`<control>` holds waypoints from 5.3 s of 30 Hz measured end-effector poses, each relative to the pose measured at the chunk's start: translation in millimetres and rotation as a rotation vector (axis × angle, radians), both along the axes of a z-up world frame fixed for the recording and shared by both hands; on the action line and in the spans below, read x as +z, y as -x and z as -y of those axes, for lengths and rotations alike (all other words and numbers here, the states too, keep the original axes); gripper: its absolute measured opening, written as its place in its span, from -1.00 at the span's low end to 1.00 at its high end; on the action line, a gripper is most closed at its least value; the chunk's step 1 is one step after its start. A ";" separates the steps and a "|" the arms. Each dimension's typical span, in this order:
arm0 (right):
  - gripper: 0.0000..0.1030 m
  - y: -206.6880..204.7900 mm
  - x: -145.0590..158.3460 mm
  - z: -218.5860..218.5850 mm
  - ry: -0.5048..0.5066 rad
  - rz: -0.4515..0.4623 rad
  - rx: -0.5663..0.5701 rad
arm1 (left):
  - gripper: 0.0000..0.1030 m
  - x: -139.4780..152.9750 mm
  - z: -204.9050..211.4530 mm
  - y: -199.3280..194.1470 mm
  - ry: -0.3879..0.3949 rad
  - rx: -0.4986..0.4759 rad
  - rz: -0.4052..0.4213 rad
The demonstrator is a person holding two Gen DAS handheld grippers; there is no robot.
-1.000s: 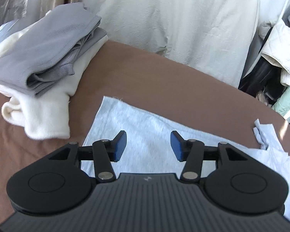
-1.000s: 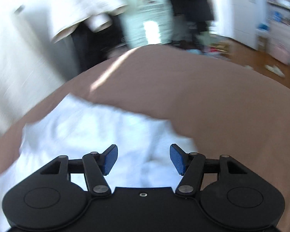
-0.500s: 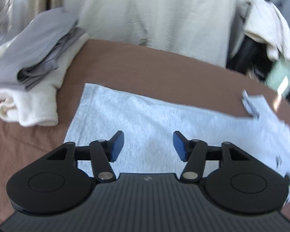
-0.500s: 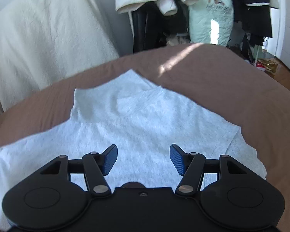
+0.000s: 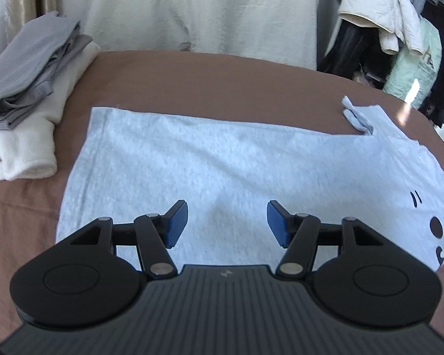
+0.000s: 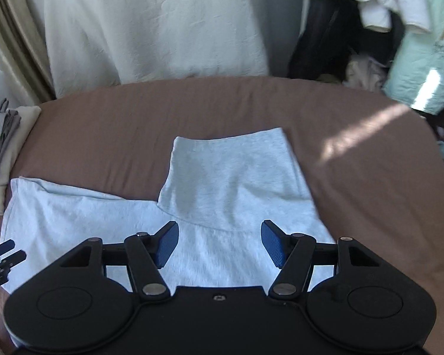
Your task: Fold clothes
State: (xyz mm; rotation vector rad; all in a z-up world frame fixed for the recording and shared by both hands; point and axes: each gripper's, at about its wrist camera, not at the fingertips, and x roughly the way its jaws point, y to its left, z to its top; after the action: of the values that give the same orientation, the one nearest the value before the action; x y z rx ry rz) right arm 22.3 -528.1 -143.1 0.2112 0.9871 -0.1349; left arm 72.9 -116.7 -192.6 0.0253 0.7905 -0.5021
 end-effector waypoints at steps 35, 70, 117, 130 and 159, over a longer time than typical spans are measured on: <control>0.55 -79.7 -156.1 179.2 -0.552 0.057 -0.195 | -0.09 -44.2 319.7 -177.4 0.333 -0.306 -0.502; 0.33 139.6 -169.4 136.8 -0.867 0.337 -0.303 | 0.09 -51.1 174.5 -70.5 0.409 -0.680 -0.491; -0.31 91.0 -116.7 5.9 -0.004 0.202 -0.148 | -0.28 -38.7 235.8 -26.0 0.164 -0.510 -0.229; -0.15 142.5 -98.7 2.5 -0.047 0.305 -0.459 | -0.06 -19.6 195.2 -19.7 0.104 -0.301 -0.241; 0.22 262.6 -123.8 -27.4 -0.419 0.205 -0.633 | 0.23 3.5 210.4 92.5 0.034 -0.690 -0.198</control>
State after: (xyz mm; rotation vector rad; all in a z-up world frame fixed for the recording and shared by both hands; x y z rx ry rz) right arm -240.3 -500.7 -266.9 0.9044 0.7074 -0.4744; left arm -19.6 -327.2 -189.1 0.2254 0.9623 -1.1842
